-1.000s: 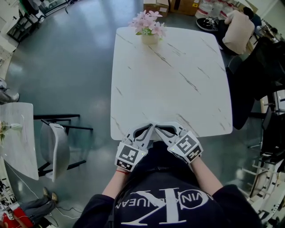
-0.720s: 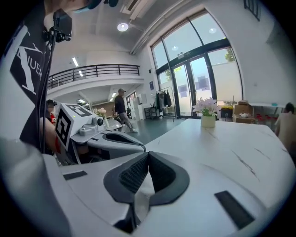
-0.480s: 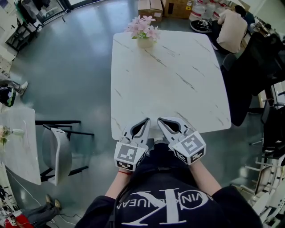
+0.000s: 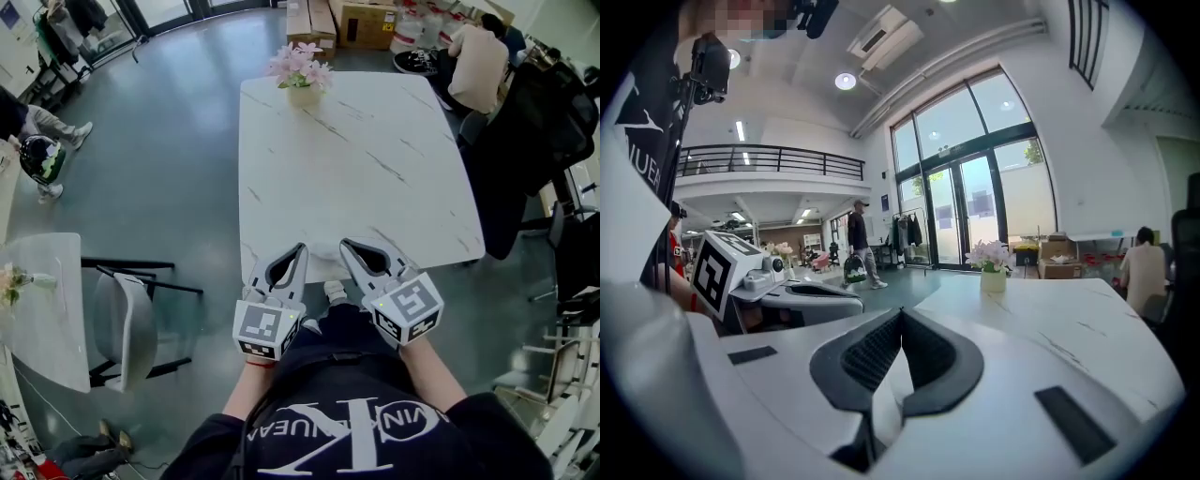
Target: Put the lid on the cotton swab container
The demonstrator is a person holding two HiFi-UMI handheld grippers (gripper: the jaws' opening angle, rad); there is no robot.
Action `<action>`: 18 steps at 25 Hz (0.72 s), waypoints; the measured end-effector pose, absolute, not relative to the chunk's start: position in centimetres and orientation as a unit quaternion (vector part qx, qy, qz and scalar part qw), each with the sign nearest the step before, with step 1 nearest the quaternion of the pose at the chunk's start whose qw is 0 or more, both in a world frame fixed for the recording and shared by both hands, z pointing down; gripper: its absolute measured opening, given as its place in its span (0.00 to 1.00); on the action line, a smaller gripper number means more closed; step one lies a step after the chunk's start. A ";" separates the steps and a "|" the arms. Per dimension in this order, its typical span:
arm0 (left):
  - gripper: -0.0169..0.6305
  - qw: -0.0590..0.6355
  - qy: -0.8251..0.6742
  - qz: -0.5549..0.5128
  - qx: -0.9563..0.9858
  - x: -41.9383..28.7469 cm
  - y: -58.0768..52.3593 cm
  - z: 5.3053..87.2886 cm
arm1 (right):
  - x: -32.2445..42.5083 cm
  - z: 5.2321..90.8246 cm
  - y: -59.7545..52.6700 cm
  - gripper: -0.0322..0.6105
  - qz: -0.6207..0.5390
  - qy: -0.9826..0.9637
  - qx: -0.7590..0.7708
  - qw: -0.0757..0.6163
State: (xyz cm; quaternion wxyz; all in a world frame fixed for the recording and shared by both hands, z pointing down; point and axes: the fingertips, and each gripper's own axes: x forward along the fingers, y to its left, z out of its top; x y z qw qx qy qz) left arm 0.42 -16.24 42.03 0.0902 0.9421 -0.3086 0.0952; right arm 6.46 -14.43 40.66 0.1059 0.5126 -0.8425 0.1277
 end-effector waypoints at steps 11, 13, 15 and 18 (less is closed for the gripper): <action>0.03 0.073 -0.305 0.076 0.946 -1.8 -12.4 40.0 | 5.1 38.2 -10.3 0.05 0.097 -0.818 0.562 0.074; 0.03 0.071 -0.303 0.076 0.947 -2.0 -11.7 39.9 | 4.9 38.2 -9.6 0.05 0.098 -0.816 0.565 0.073; 0.03 0.069 -0.301 0.078 0.948 -2.1 -11.1 39.8 | 4.8 38.3 -8.8 0.05 0.100 -0.815 0.565 0.074; 0.03 0.068 -0.301 0.079 0.948 -2.4 -10.2 39.8 | 4.4 38.3 -7.8 0.05 0.102 -0.817 0.563 0.074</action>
